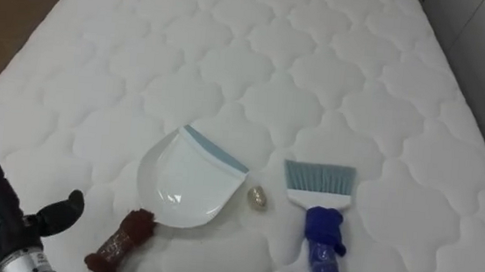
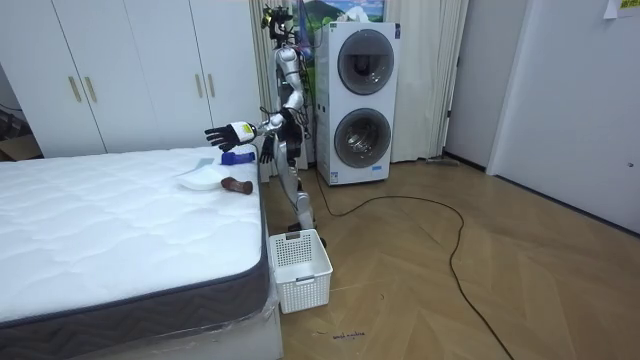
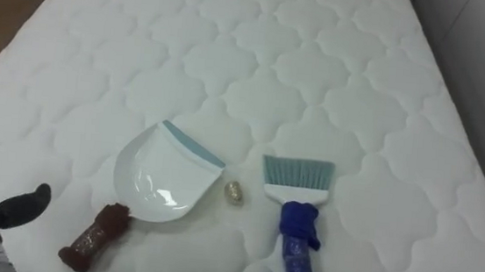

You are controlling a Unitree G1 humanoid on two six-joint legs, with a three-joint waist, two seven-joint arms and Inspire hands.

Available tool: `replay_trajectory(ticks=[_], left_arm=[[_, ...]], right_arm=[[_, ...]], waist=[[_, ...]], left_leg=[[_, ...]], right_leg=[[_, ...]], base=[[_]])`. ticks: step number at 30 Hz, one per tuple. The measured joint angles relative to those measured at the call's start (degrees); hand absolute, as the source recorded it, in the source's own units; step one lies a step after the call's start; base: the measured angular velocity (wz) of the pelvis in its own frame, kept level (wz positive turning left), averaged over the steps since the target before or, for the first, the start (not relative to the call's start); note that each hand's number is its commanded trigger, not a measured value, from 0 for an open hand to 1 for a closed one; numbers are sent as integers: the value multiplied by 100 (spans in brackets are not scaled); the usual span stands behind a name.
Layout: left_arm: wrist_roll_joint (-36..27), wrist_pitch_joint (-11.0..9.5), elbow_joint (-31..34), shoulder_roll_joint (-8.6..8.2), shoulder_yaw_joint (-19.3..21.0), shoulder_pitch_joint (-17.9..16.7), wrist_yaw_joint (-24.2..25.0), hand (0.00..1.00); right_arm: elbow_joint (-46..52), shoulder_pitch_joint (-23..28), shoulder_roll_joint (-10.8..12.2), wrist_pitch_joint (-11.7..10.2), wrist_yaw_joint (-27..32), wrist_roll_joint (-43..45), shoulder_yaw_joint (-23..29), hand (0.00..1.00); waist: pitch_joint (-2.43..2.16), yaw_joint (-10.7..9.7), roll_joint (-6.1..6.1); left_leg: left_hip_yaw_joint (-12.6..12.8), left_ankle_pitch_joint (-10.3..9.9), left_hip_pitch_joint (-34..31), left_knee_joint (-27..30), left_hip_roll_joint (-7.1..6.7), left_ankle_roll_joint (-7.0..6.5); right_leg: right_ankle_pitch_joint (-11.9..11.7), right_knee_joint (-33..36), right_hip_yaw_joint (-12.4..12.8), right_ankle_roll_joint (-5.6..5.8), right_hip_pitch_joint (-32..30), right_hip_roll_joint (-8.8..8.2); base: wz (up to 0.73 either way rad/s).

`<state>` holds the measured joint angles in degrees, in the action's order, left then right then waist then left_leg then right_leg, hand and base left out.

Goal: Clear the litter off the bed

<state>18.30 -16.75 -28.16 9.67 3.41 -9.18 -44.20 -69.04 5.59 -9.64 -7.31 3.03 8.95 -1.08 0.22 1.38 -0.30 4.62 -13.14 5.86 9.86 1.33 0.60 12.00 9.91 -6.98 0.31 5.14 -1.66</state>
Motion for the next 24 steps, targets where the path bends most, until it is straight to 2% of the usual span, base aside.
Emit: replay_trajectory(ticks=[8, 12, 13, 15, 21, 24], left_arm=[[-12, 0, -95, 35, -649, 30, 606, 0], [-20, 8, -269, 39, -827, 89, 842, 0], [-26, 8, -278, 40, -835, 98, 906, 0], [-84, 7, -293, 47, -834, 117, 971, 0], [-195, 1, -676, 85, -831, 474, 1039, 0], [-192, -3, -1164, 93, -830, 820, 1090, 0]], right_arm=[[-11, -126, -81, -19, -69, -63, -285, 0], [-80, -231, -101, -16, -71, -60, -445, 0], [-86, -252, -100, -16, -72, -59, -451, 0], [-91, -266, -106, -17, -71, -60, -452, 0], [-128, -436, -120, -17, -55, -58, -670, 0], [-231, -511, -120, -16, -32, -48, -683, 0]], waist=[[23, 4, -29], [32, -17, -63], [48, -37, -82], [43, -76, -99], [58, -101, -117], [61, -108, -113]], left_leg=[[-5, 6, -232, 57, 2, -7], [-8, 6, -319, 75, 3, -7], [-4, 6, -346, 90, 3, -7], [-7, 6, -419, 102, 4, -7], [-8, 6, -581, 145, 3, -7], [-9, 5, -633, 177, 2, -7]], right_leg=[[-1, 79, -19, -2, -237, -9], [-2, 81, -31, -4, -323, -9], [-4, 82, -39, -5, -345, -12], [-4, 97, -40, -5, -415, -12], [-4, 194, -73, -6, -585, -23], [-4, 194, -69, -7, -624, -22]], base=[[0], [0], [0], [0], [-4], [0]])
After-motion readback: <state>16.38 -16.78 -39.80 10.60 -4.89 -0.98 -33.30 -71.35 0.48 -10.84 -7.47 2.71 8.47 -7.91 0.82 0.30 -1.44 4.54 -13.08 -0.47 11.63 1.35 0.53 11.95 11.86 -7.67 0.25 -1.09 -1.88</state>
